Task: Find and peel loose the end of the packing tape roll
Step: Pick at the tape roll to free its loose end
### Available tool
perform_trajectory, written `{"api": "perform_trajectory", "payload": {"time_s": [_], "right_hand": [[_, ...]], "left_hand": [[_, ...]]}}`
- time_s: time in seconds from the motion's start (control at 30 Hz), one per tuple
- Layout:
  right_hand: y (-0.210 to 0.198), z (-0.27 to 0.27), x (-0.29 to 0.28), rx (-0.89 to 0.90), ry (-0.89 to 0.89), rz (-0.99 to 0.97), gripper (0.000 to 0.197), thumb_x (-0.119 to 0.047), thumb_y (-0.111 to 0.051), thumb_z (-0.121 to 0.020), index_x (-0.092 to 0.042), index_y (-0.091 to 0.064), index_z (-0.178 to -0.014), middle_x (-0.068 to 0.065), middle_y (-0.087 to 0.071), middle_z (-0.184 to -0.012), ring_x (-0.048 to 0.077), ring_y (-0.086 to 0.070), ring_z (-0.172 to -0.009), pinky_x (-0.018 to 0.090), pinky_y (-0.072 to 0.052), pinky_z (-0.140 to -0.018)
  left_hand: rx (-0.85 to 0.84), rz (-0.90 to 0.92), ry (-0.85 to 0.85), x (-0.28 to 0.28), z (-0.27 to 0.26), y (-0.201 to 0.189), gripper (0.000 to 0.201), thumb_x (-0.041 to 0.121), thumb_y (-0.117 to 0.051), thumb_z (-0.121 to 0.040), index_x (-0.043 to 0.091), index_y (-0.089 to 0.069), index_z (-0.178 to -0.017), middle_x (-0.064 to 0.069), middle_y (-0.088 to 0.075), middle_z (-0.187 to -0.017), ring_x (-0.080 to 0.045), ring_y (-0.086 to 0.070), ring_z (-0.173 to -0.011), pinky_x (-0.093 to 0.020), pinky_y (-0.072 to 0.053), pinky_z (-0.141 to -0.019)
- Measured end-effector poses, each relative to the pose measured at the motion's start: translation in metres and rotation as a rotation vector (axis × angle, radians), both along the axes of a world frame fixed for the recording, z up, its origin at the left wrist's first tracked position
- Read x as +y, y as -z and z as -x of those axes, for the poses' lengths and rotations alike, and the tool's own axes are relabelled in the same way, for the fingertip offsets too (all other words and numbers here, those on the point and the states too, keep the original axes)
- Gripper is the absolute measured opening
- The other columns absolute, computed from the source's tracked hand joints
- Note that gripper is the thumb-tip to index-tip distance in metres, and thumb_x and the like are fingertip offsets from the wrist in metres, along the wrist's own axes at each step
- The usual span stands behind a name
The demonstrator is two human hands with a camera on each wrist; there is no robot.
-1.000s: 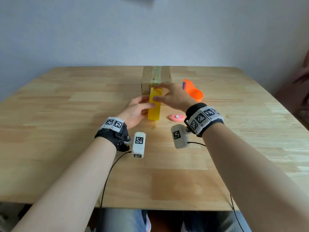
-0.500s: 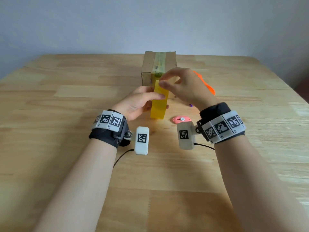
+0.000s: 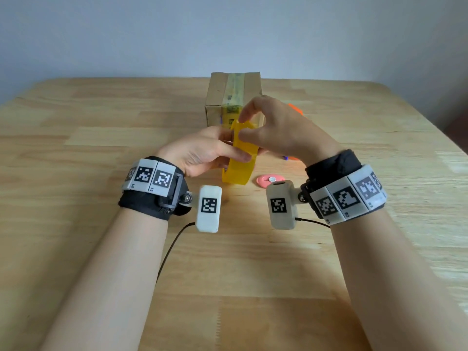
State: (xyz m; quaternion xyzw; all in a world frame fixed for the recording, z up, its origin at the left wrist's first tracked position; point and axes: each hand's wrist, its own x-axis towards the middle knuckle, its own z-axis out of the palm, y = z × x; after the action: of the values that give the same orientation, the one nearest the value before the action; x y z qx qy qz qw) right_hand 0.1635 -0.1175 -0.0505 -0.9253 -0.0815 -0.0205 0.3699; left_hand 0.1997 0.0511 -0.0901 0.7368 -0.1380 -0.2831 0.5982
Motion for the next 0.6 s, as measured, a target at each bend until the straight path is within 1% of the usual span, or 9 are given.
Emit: {"api": "perform_trajectory", "payload": {"time_s": [0.1,0.2,0.27,0.33,0.4,0.43,0.5,0.57,0.6], "right_hand": [[-0.003,0.003,-0.001,-0.018,0.006,0.048,0.02,-0.027,-0.069,-0.089,-0.02,-0.066,-0.109,-0.008,-0.061,-0.099,0.019,-0.076,-0.07,0.013,-0.04,-0.036],[-0.005,0.006,0.0,-0.055,0.011,0.084,0.013,-0.026,-0.068,-0.089,-0.021,-0.068,-0.101,-0.01,-0.061,-0.096,0.019,-0.075,-0.067,0.013,-0.04,-0.035],[-0.005,0.006,0.002,-0.093,0.0,0.103,0.007,-0.026,-0.067,-0.089,-0.023,-0.069,-0.094,-0.007,-0.064,-0.101,0.01,-0.069,-0.064,0.017,-0.042,-0.042],[-0.004,0.006,0.001,-0.113,-0.008,0.125,0.004,-0.026,-0.067,-0.089,-0.024,-0.069,-0.091,-0.009,-0.064,-0.097,-0.004,-0.056,-0.064,0.016,-0.037,-0.05],[-0.003,0.004,-0.003,-0.085,0.009,0.122,0.012,-0.028,-0.068,-0.09,-0.025,-0.069,-0.102,-0.014,-0.061,-0.089,-0.006,-0.049,-0.063,0.011,-0.034,-0.048],[-0.003,0.004,-0.006,-0.058,0.015,0.121,0.023,-0.031,-0.069,-0.091,-0.024,-0.069,-0.113,-0.013,-0.063,-0.094,-0.006,-0.048,-0.062,0.008,-0.034,-0.046],[-0.003,0.004,-0.01,-0.033,0.005,0.146,0.045,-0.038,-0.07,-0.092,-0.023,-0.066,-0.134,-0.01,-0.066,-0.122,-0.006,-0.049,-0.062,0.006,-0.036,-0.045],[-0.004,0.004,-0.01,-0.1,0.003,0.186,0.042,-0.039,-0.072,-0.092,-0.026,-0.071,-0.132,-0.009,-0.067,-0.133,-0.005,-0.055,-0.07,0.005,-0.039,-0.061],[-0.004,0.003,-0.009,-0.136,0.011,0.191,0.037,-0.039,-0.073,-0.091,-0.026,-0.075,-0.127,-0.01,-0.07,-0.131,-0.003,-0.059,-0.08,0.011,-0.041,-0.071]], "left_hand": [[-0.003,-0.014,-0.009,-0.001,0.0,-0.002,0.056,0.008,-0.079,-0.068,-0.002,-0.067,-0.121,-0.027,-0.067,-0.129,-0.047,-0.062,-0.122,-0.063,-0.038,-0.113],[-0.012,-0.025,-0.024,-0.003,0.0,-0.002,0.046,0.008,-0.08,-0.067,0.004,-0.071,-0.112,-0.024,-0.072,-0.122,-0.047,-0.063,-0.121,-0.063,-0.039,-0.112],[-0.008,-0.023,-0.023,-0.003,0.001,-0.002,0.041,0.009,-0.08,-0.067,0.009,-0.072,-0.107,-0.019,-0.073,-0.116,-0.047,-0.064,-0.121,-0.063,-0.04,-0.112],[0.0,-0.017,-0.012,-0.002,0.001,-0.003,0.041,0.008,-0.079,-0.068,0.008,-0.071,-0.108,-0.016,-0.072,-0.113,-0.045,-0.064,-0.122,-0.061,-0.041,-0.112],[0.008,-0.014,0.008,0.0,0.002,-0.003,0.048,0.006,-0.077,-0.069,0.004,-0.068,-0.116,-0.014,-0.072,-0.111,-0.044,-0.064,-0.122,-0.058,-0.042,-0.112],[0.012,-0.015,0.019,0.0,0.003,-0.002,0.051,0.004,-0.077,-0.07,0.003,-0.066,-0.12,-0.015,-0.072,-0.112,-0.043,-0.064,-0.122,-0.057,-0.043,-0.112],[0.019,-0.015,0.031,0.0,0.002,-0.002,0.054,0.001,-0.077,-0.074,0.001,-0.063,-0.126,-0.017,-0.071,-0.115,-0.042,-0.064,-0.123,-0.057,-0.043,-0.112],[0.023,-0.006,0.01,0.0,0.002,-0.001,0.054,0.001,-0.078,-0.073,-0.001,-0.063,-0.125,-0.018,-0.07,-0.114,-0.044,-0.063,-0.123,-0.059,-0.043,-0.112],[0.024,0.0,-0.002,-0.001,0.001,-0.001,0.053,0.004,-0.079,-0.071,0.001,-0.065,-0.121,-0.016,-0.071,-0.111,-0.046,-0.063,-0.123,-0.06,-0.043,-0.112]]}}
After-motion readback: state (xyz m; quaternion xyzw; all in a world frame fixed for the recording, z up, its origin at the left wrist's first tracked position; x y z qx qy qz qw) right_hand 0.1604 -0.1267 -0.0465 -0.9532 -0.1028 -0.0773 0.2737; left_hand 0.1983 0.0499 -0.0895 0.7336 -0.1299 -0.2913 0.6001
